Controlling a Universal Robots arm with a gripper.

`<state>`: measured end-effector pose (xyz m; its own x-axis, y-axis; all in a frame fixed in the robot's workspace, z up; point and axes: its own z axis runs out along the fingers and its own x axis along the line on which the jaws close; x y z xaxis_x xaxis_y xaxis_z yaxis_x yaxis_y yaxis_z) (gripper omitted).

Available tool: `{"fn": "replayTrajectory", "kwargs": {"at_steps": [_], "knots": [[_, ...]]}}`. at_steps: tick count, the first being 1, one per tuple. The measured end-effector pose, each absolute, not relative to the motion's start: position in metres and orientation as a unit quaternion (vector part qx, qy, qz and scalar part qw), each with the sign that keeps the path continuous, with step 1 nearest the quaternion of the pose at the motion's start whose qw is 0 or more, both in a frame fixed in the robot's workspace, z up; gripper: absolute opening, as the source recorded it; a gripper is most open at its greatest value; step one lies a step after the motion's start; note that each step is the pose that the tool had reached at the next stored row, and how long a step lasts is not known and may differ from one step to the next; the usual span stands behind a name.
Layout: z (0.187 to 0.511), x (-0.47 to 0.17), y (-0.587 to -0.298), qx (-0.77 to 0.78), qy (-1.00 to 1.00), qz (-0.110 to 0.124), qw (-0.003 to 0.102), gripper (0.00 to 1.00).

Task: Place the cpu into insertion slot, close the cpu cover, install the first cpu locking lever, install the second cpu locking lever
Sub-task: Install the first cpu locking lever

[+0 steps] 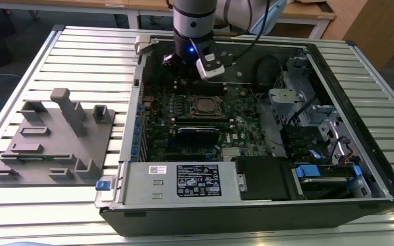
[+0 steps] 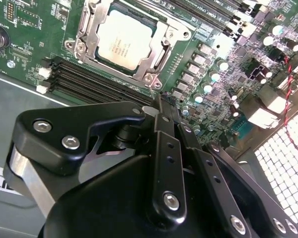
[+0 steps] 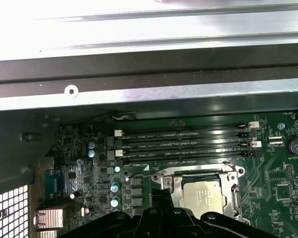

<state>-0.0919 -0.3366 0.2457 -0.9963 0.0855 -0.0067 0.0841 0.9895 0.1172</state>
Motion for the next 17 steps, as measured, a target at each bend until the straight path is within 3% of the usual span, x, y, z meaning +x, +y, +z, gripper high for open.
{"fn": "replayTrajectory", "kwargs": {"at_steps": [17], "knots": [[0.2456,-0.0971,-0.3366,0.042,0.997,0.059,0.006,0.10]]}}
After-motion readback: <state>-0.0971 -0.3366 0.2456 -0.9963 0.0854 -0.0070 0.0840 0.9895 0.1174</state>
